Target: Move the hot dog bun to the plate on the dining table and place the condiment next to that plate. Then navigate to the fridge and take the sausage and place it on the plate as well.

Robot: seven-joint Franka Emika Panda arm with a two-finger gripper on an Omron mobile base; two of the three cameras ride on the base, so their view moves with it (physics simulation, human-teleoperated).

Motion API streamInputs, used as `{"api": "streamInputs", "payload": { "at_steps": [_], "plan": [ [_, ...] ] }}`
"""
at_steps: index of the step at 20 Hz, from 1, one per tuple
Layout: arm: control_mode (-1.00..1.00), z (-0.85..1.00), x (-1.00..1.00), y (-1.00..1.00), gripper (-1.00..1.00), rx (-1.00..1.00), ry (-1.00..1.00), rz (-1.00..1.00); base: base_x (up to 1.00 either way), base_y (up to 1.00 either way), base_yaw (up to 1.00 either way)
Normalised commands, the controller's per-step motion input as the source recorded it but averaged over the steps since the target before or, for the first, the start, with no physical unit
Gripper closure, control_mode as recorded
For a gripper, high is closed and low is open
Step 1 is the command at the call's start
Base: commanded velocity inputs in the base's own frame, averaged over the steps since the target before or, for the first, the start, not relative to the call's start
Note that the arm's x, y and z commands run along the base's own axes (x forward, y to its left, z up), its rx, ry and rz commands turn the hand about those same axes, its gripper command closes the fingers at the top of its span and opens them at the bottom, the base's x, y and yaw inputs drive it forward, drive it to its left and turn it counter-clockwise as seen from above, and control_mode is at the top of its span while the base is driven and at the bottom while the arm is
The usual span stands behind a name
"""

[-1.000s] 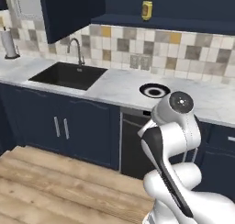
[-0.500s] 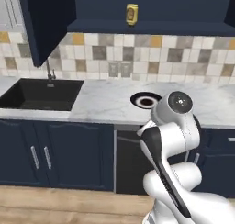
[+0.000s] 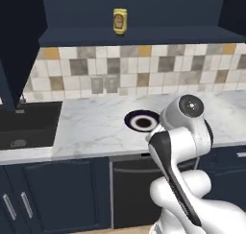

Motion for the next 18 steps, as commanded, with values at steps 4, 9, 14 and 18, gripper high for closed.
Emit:
{"api": "streamInputs", "payload": {
  "at_steps": [4,9,14,18],
  "plan": [
    [1.0,0.0,0.0,0.0,-1.0,0.0,0.0,0.0,0.62,0.53,-0.32],
    [1.0,0.0,0.0,0.0,-1.0,0.0,0.0,0.0,0.68,0.56,-0.31],
    [-1.0,0.0,0.09,0.0,-1.0,0.01,-0.07,0.0,0.33,0.25,-0.14],
    [-1.0,0.18,0.06,-0.06,-1.0,0.02,-0.15,0.0,0.0,0.0,0.0]
  ]
}}
